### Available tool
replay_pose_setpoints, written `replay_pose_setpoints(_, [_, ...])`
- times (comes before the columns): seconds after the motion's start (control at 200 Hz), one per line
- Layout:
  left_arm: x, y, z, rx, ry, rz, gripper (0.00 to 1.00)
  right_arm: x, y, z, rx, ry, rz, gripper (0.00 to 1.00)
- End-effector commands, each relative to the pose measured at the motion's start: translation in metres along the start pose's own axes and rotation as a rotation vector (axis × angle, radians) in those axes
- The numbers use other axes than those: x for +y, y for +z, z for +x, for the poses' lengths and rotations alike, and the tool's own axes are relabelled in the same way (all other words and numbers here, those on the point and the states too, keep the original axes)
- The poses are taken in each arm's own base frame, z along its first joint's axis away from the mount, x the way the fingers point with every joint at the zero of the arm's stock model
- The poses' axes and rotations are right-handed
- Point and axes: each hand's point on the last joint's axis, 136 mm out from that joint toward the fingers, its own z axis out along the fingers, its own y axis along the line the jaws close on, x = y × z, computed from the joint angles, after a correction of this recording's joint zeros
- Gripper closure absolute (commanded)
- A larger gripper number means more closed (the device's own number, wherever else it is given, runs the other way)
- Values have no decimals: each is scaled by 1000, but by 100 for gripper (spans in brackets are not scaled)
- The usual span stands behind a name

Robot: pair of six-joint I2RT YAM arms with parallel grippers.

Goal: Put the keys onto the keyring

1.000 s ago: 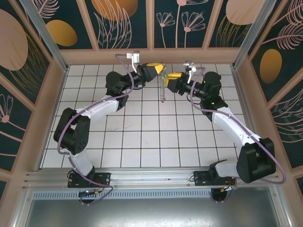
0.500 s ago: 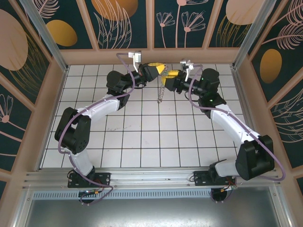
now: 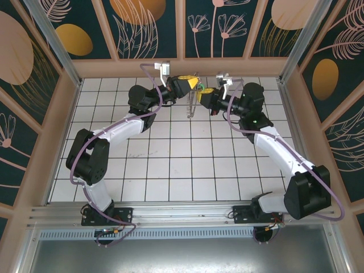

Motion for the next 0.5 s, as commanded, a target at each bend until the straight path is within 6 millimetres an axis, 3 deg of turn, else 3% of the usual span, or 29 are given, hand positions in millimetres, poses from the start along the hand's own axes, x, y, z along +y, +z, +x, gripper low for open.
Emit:
replay_pose_setpoints(0.0, [-14, 4, -13, -30, 57, 39, 100, 8, -8, -7, -14, -40, 12, 100])
replay_pose_setpoints(0.495, [-10, 4, -10, -24, 61, 28, 100, 13, -16, -12, 12, -55, 52, 100])
